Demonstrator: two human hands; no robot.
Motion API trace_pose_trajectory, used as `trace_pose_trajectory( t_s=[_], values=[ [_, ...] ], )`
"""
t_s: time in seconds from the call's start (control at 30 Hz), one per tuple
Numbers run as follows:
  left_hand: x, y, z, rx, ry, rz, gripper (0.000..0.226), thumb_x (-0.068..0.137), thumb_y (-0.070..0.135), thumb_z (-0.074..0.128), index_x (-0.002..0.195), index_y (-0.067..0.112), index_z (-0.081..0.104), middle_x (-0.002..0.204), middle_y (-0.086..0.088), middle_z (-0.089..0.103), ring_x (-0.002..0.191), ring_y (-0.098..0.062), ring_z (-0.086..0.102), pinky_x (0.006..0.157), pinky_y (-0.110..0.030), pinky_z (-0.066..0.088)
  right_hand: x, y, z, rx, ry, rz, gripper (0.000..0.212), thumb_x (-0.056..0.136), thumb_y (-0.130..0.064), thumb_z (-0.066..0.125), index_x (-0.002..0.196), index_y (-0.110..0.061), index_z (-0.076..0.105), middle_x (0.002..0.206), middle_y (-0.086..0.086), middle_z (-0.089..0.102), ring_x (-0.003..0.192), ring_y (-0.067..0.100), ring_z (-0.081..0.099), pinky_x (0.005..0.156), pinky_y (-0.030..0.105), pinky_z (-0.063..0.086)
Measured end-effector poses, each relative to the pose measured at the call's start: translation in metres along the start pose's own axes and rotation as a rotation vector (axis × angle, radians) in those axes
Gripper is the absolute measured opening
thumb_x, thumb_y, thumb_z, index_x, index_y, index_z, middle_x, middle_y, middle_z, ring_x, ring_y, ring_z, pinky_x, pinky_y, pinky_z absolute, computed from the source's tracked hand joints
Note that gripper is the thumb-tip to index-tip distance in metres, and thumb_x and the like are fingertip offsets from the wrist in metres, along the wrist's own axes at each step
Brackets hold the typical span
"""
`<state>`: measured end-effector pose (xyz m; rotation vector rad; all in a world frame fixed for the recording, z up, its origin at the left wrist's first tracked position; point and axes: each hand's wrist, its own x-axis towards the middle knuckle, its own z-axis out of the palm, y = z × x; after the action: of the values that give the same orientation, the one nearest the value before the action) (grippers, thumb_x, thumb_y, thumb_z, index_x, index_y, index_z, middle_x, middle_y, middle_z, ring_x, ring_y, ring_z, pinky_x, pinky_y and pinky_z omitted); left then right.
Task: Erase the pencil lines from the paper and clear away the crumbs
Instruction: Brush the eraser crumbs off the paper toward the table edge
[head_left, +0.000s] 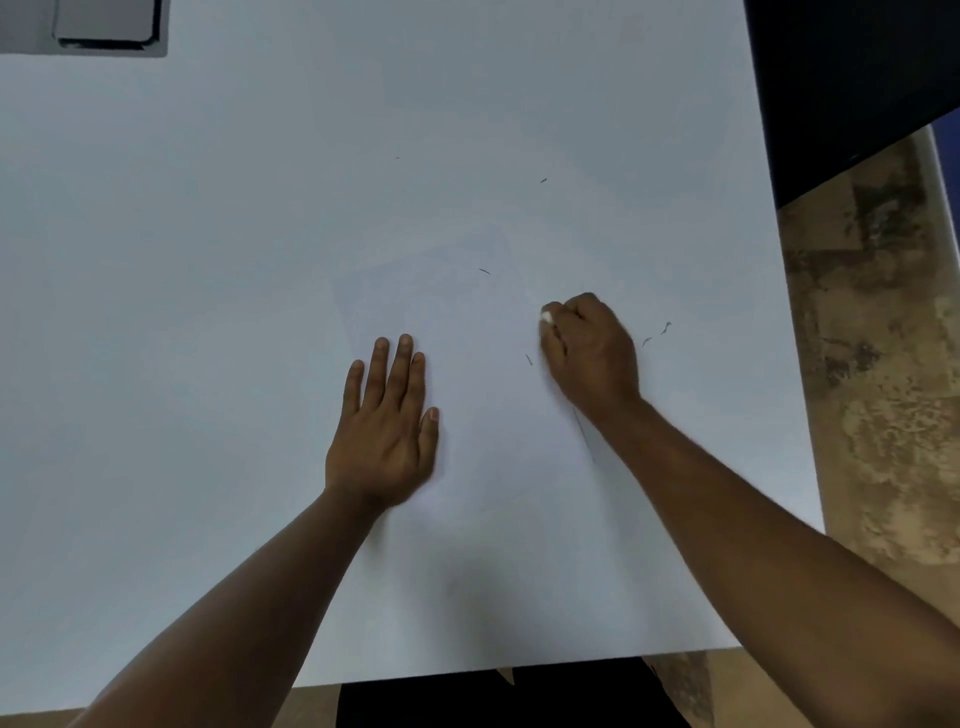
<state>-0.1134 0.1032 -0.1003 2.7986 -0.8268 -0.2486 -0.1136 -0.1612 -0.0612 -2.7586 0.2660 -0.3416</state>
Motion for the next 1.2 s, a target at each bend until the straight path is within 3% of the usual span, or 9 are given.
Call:
trace_pose_trajectory(
  t_s=[0.13,0.27,0.43,0.53,0.67,0.77,0.83,1.0,1.2],
  values=[
    [0.000,0.000,0.002,-0.009,0.014,-0.008,0.070,0.106,0.043,0.023,0.163,0.003,0.014,0.172,-0.013,0.002,0.160,-0.030,-0.003,0.129,-0.050,0.006,-0.024,-0.057,0.020,0.193,-0.116,-0.237,0.020,0.095,-0.018,0.059,0.103,-0.007,0.073,0.088,0.009,0.065,0.076,0.027,0.061,0.067,0.037,0.051],
    [0.000,-0.002,0.002,-0.002,0.019,-0.002,0.070,0.106,0.043,0.023,0.162,0.001,0.017,0.172,-0.015,0.006,0.160,-0.031,-0.001,0.129,-0.051,0.009,-0.029,-0.075,0.035,0.174,-0.205,-0.430,0.017,0.093,-0.017,0.060,0.098,-0.007,0.073,0.086,0.008,0.063,0.071,0.027,0.058,0.062,0.039,0.049],
    [0.000,0.001,0.001,0.004,0.036,0.001,0.070,0.106,0.041,0.026,0.162,0.001,0.017,0.172,-0.014,0.008,0.160,-0.032,-0.001,0.129,-0.051,0.008,0.030,-0.009,0.021,-0.008,-0.016,-0.100,0.020,0.093,-0.020,0.053,0.085,-0.009,0.068,0.082,0.007,0.060,0.073,0.028,0.058,0.062,0.034,0.048],
    [0.000,0.000,0.001,0.013,0.038,-0.001,0.070,0.106,0.041,0.025,0.163,0.002,0.016,0.172,-0.013,0.006,0.160,-0.032,-0.001,0.129,-0.050,0.007,0.044,0.004,0.013,-0.075,0.051,-0.060,0.017,0.092,-0.018,0.057,0.090,-0.009,0.070,0.083,0.008,0.059,0.072,0.027,0.056,0.057,0.032,0.047],
    [0.000,0.001,0.001,-0.002,0.049,-0.013,0.073,0.104,0.043,0.029,0.162,0.000,0.017,0.172,-0.016,0.007,0.160,-0.032,0.000,0.129,-0.049,0.008,0.011,-0.038,0.026,0.125,-0.050,-0.260,0.019,0.095,-0.019,0.057,0.100,-0.009,0.073,0.088,0.008,0.064,0.078,0.029,0.060,0.068,0.037,0.052],
    [0.001,0.000,0.001,0.009,0.053,-0.013,0.074,0.104,0.045,0.030,0.162,0.000,0.018,0.172,-0.016,0.008,0.160,-0.032,0.001,0.130,-0.048,0.008,-0.016,-0.066,0.036,0.187,-0.220,-0.501,0.018,0.095,-0.016,0.060,0.103,-0.007,0.072,0.088,0.008,0.064,0.071,0.026,0.058,0.062,0.037,0.048],
    [0.001,0.000,0.001,0.015,0.045,-0.015,0.074,0.104,0.045,0.031,0.161,0.000,0.019,0.171,-0.017,0.009,0.160,-0.032,0.001,0.129,-0.048,0.008,-0.004,-0.061,0.036,0.151,-0.201,-0.558,0.014,0.093,-0.015,0.061,0.096,-0.007,0.072,0.085,0.008,0.065,0.068,0.028,0.058,0.058,0.038,0.046],
    [0.001,0.001,-0.001,0.008,0.036,-0.019,0.074,0.104,0.044,0.029,0.161,-0.001,0.017,0.172,-0.016,0.008,0.160,-0.034,0.000,0.129,-0.050,0.009,0.066,-0.005,0.025,-0.089,0.026,-0.202,0.016,0.093,-0.016,0.056,0.086,-0.007,0.068,0.081,0.011,0.059,0.067,0.033,0.056,0.055,0.040,0.049],
    [0.002,0.001,0.000,0.014,0.033,-0.021,0.074,0.104,0.045,0.029,0.162,0.000,0.016,0.172,-0.016,0.007,0.160,-0.033,-0.001,0.129,-0.050,0.010,0.053,-0.029,0.021,0.132,-0.094,-0.185,0.029,0.097,-0.031,0.050,0.096,-0.010,0.070,0.090,0.006,0.061,0.079,0.026,0.059,0.066,0.037,0.051]
  ],
)
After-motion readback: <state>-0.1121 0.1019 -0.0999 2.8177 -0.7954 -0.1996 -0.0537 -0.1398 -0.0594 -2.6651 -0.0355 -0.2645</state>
